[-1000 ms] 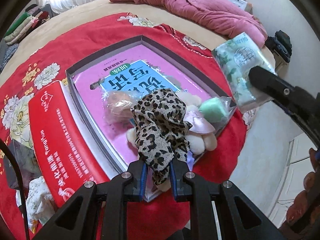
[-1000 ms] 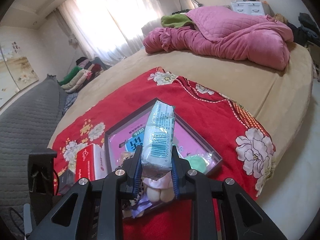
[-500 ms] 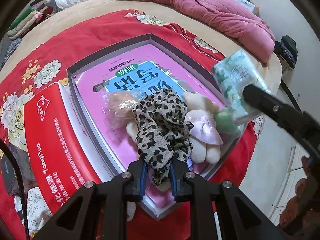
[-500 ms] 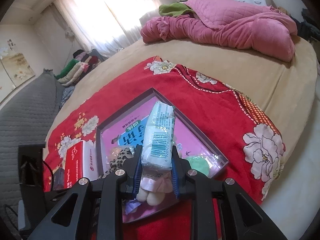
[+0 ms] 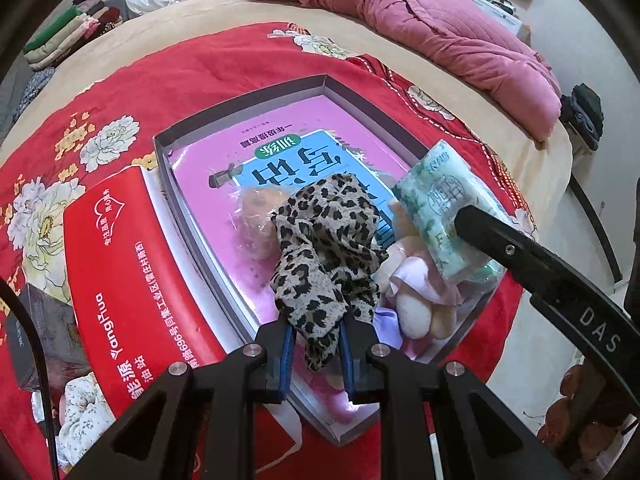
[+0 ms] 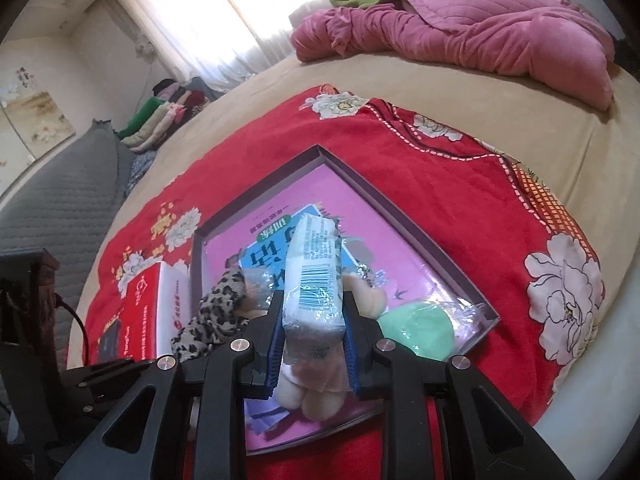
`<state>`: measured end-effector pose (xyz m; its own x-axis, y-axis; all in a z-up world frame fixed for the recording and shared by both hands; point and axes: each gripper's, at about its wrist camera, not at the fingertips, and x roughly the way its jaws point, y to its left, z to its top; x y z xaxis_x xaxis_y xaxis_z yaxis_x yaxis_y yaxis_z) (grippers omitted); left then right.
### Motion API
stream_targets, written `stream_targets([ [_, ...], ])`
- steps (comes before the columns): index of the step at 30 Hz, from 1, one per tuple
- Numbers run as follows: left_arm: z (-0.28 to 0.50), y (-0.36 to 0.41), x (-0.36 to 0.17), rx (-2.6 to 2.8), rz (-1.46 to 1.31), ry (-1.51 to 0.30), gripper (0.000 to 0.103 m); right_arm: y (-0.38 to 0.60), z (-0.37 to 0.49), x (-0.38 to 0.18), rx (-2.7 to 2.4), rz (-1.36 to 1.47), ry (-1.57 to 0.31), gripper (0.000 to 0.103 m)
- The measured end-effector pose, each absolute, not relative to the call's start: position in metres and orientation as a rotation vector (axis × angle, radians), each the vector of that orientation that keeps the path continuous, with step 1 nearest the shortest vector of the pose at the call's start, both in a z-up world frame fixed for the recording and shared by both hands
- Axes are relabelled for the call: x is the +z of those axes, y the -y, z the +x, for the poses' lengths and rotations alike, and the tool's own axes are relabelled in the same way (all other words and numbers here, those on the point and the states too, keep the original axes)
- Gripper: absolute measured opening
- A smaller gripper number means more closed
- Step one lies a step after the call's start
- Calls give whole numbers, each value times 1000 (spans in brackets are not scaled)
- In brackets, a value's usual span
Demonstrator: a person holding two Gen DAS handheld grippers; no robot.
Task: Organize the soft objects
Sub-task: 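Lower the leopard cloth into the tray with the left gripper while the right lowers the tissue pack, then open both grippers and lift them away from the tray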
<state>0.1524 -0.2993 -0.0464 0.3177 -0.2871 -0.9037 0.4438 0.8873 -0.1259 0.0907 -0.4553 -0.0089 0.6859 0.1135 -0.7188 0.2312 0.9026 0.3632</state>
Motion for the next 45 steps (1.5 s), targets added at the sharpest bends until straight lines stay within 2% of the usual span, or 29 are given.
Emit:
stream_targets([
  [7,154,296,-45,-481,138,-1150,20,460,89,-10,-121,434,-817,28],
  [13,155,292,-43,-479,127,-1147,20,460,87,-9,-175,407,-817,36],
  [34,161,284,-41,-473,87,-1175,20,458,82,-8,-233,350,-842,46],
  [45,156,287,-36,-500,101,-1164,35,455,81,-5,-237,340,-846,47],
])
